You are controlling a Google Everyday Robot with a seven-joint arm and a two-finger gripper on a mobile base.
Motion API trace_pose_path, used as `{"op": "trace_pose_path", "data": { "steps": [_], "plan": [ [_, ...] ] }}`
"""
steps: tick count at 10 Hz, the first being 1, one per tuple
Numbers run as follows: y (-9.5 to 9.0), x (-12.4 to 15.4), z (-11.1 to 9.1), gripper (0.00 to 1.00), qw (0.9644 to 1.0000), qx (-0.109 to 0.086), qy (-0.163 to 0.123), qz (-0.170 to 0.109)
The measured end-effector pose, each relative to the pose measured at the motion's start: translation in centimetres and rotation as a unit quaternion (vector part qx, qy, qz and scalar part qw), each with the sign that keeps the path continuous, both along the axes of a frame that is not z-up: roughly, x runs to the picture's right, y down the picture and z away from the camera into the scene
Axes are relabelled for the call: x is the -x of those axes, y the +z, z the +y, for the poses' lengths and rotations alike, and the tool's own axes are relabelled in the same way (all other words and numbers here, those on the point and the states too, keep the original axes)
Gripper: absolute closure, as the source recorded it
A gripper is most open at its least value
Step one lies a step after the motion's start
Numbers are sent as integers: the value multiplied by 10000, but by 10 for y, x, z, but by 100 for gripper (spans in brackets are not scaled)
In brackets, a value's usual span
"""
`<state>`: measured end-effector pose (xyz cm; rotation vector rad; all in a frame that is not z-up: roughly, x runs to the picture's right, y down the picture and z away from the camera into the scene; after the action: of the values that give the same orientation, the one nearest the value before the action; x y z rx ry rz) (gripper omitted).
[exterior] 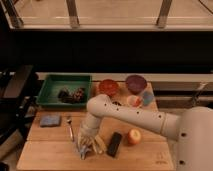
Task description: Wipe table surface with towel
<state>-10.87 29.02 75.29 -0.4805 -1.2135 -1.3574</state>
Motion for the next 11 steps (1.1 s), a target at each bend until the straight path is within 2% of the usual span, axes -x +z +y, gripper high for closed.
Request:
{"op": "trace_pose_path", "data": {
  "steps": [3, 6, 8, 11],
  "plan": [
    [-7, -19, 6, 92, 9995, 46, -6, 312],
    [-13, -31, -6, 92, 9984, -73, -33, 554],
    [-5, -28, -26, 92, 9979, -170, -163, 603],
    [16, -15, -47, 92, 9984, -220, -274, 441]
  ]
}}
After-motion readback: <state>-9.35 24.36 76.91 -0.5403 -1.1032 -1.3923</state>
